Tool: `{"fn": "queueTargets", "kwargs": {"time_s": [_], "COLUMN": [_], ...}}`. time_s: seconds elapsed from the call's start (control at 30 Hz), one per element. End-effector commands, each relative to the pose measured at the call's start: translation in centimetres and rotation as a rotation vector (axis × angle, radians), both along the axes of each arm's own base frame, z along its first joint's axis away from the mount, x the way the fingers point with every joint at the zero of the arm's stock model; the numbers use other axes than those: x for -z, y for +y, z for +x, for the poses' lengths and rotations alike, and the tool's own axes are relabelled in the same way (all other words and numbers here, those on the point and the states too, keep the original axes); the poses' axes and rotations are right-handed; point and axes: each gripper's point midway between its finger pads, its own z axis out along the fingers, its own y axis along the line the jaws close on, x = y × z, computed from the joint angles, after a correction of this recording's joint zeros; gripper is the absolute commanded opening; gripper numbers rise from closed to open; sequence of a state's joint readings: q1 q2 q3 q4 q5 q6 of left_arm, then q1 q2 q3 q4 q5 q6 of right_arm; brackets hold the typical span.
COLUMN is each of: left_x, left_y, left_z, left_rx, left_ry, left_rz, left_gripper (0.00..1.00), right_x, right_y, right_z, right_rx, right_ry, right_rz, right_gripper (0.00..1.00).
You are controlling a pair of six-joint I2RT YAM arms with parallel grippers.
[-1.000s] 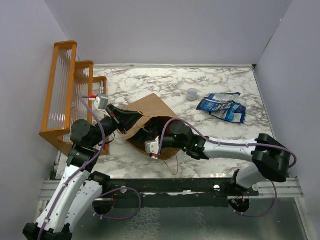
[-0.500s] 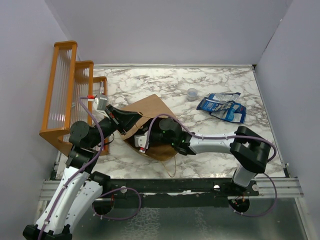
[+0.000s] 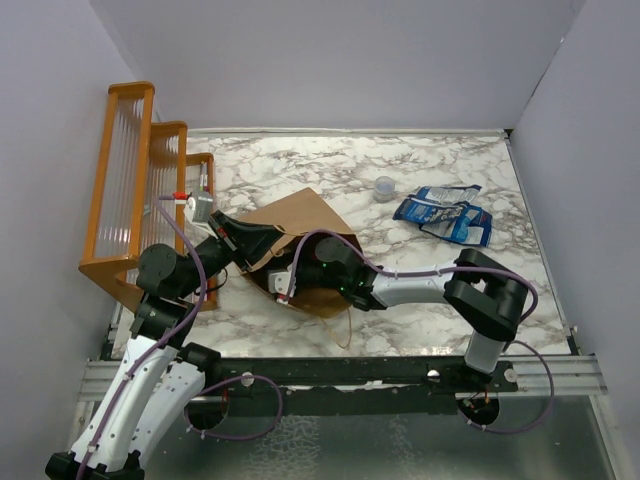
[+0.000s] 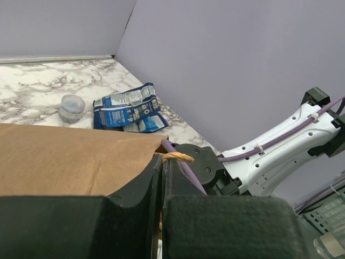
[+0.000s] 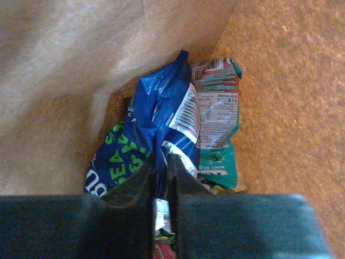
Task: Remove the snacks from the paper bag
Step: Take out the snack from the paper bag.
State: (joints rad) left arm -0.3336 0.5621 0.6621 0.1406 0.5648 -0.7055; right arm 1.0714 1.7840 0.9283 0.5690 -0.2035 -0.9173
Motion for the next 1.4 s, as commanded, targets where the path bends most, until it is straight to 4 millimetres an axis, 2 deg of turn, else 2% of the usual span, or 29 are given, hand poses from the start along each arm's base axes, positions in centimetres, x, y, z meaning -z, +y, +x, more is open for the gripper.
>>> {"fn": "queueTargets", "kwargs": {"time_s": [0.0,0.3,0.57,0.7,0.83,0.97,1.13,1.27,1.37], "left_x": [-0.2,0.8,1.5,1.7,1.6,1.6,1.5,1.7,2.5], "left_y": [0.2,0.4,0.7,1.0,1.4,1.9,2.5,3.0,3.6], "left_z": [0.0,0.4,0.9,1.0,1.4,2.3,3.6,4.5,5.2], "left_rx": [-0.006,-0.029,-0.057,-0.077,-0.115,-0.16,-0.221,-0.261,-0.301], "left_ry": [-0.007,0.007,0.009,0.015,0.014,0.012,-0.019,-0.048,-0.062], "left_rz": [0.0,0.044,0.078,0.089,0.103,0.118,0.153,0.187,0.24], "left_gripper": [0.0,0.0,0.0,0.0,0.0,0.0,0.0,0.0,0.0], "right_x": [-2.1,-5.6,-7.9,-8.2,-8.3,-9.2,-12.5,-15.9,-18.7], "right_y": [-0.6,-4.1,-6.4,-7.5,-8.8,-10.0,-12.1,-14.3,-16.2], "right_z": [-0.3,-1.4,-2.8,-3.5,-4.8,-7.5,-11.1,-13.7,-15.0], "right_rx": [0.001,0.062,0.077,0.077,0.061,-0.041,-0.175,-0.257,-0.282], "right_ry": [-0.001,0.019,0.07,0.101,0.142,0.148,0.11,0.057,0.001], "right_rz": [0.076,0.172,0.24,0.243,0.239,0.226,0.276,0.33,0.364], "right_gripper": [0.02,0.01,0.01,0.01,0.01,0.01,0.01,0.01,0.01]}}
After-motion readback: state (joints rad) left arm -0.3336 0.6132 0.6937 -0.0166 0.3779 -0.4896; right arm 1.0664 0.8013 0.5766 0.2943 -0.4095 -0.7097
